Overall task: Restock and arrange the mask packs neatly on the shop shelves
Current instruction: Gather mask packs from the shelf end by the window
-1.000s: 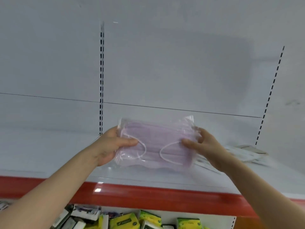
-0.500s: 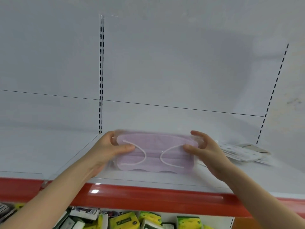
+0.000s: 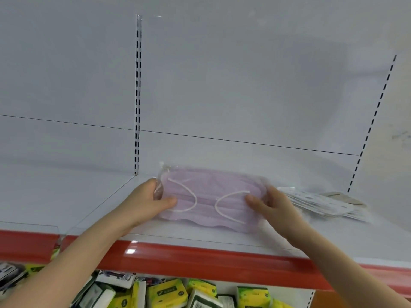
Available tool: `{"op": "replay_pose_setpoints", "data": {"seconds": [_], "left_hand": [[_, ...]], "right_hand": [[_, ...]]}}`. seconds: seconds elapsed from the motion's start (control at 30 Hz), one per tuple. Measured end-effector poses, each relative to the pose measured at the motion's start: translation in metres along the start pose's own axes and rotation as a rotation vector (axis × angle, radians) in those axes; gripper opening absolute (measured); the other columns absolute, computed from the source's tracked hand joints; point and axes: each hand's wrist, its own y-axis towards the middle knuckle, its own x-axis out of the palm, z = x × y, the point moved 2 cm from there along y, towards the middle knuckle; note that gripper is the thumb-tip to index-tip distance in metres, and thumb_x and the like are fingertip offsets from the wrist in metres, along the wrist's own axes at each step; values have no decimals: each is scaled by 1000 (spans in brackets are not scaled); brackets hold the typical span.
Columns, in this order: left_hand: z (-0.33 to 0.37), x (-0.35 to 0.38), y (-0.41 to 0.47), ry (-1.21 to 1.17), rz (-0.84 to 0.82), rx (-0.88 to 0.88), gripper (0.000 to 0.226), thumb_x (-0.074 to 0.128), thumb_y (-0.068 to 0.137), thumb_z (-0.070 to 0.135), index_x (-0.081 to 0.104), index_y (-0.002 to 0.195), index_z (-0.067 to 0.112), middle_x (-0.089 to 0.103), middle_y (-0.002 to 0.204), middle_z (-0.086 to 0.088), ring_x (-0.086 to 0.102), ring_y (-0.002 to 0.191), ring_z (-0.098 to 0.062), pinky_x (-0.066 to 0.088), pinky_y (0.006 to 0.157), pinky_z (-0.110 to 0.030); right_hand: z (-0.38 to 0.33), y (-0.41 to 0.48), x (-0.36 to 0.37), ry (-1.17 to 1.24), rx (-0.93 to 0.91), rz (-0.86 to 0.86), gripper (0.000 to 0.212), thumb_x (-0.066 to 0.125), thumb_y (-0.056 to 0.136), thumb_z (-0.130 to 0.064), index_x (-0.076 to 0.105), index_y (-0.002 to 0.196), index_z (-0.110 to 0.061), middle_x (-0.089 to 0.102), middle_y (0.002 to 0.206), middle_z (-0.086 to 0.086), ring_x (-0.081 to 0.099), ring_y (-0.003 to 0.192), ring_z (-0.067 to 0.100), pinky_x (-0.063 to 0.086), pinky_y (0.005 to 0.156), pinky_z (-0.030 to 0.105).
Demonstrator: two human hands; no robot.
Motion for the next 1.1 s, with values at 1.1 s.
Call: {"op": "replay_pose_setpoints", "data": {"seconds": [1.1], "left_hand": [[-162, -446, -262, -25, 731, -204, 15, 62, 86, 11, 60, 87, 26, 69, 80, 5, 66, 74, -13, 51, 60, -24]], "right_hand": [[-302, -77, 475, 327, -407, -305, 38, 62, 86, -35, 40, 62, -14, 38, 52, -7, 33, 45, 5, 32, 45, 17]]}}
